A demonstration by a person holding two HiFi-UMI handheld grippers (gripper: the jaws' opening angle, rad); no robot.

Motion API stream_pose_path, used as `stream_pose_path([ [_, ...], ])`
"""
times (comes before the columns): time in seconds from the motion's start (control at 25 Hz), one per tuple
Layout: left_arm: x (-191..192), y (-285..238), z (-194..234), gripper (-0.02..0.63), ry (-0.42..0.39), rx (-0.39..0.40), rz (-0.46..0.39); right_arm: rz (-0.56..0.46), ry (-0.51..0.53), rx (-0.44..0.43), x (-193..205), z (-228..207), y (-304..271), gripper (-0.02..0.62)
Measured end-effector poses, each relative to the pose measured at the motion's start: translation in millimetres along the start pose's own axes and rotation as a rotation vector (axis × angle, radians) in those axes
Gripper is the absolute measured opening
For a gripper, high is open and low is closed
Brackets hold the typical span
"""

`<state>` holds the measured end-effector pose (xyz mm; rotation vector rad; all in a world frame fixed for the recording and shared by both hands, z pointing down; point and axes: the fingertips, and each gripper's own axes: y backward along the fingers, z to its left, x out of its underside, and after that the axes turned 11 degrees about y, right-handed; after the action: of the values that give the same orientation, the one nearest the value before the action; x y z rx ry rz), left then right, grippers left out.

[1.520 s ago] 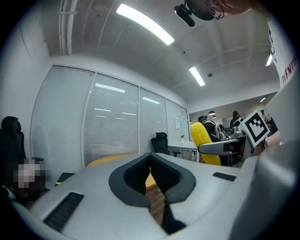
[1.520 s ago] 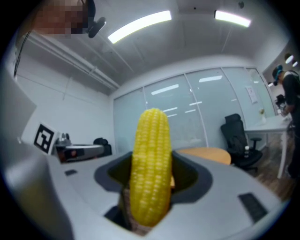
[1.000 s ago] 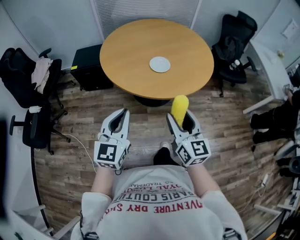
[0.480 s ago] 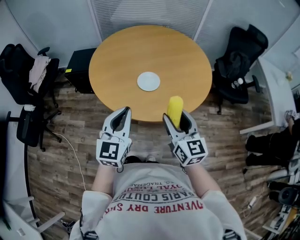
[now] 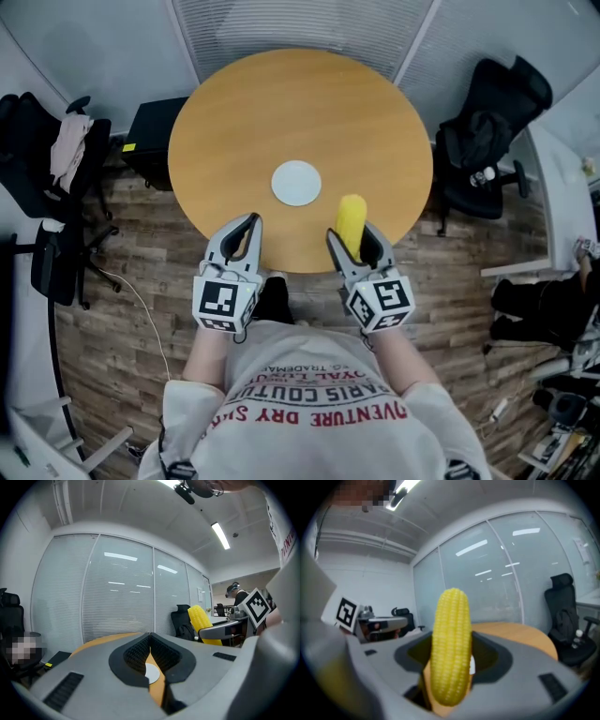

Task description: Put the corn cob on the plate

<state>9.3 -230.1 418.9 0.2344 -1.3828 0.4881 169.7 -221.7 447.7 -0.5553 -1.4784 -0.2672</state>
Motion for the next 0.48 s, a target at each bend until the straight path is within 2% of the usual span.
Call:
stream_pose_path([
  [0.28, -11.7, -69.6, 53.9, 0.035, 0.001, 0.050, 0.013, 0.054, -0.019, 0.031, 3.0, -20.0, -79.9, 0.264],
  [0.48, -11.4, -108.6, 91.5, 0.035, -0.007, 0.083, 0.038, 0.133, -0.040, 0.039, 24.0, -25.7, -130.1, 0.264],
])
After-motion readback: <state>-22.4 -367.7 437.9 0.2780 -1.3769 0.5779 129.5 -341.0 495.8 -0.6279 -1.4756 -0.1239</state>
